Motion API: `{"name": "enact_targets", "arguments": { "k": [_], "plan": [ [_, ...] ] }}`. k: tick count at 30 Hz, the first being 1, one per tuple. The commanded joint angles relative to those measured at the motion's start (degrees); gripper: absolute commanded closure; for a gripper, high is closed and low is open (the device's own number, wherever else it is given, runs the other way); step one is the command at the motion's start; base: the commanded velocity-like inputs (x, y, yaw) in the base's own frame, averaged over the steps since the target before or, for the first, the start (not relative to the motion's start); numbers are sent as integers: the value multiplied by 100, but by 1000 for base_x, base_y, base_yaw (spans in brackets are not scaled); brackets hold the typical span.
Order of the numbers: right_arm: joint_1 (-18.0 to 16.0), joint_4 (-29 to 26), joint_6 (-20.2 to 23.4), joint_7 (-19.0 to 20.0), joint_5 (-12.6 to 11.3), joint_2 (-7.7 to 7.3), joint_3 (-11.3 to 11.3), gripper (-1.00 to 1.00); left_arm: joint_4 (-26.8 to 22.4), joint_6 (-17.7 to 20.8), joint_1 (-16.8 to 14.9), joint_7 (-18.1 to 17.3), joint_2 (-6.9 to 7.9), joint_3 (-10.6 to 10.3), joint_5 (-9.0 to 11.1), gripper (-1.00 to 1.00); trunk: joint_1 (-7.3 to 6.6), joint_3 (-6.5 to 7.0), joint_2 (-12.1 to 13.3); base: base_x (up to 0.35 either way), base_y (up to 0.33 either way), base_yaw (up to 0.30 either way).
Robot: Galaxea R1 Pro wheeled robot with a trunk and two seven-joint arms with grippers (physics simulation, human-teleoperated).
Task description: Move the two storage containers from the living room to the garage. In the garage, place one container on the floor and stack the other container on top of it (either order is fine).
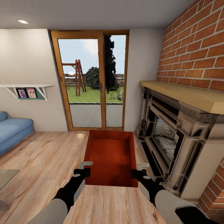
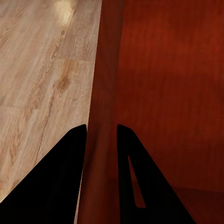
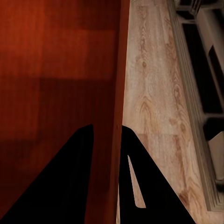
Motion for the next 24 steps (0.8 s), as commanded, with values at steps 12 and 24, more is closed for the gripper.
{"name": "enact_targets", "arguments": {
  "k": [12,24],
  "plan": [
    [-11,-42,-215,-304,9,-71,-35,100,8,47,2,231,12,-21,2,100,1,-8,-8,0,0,0],
    [-11,-33,-214,-296,7,-54,-35,100,11,48,2,231,10,-21,2,100,1,-8,-8,0,0,0]
  ]
}}
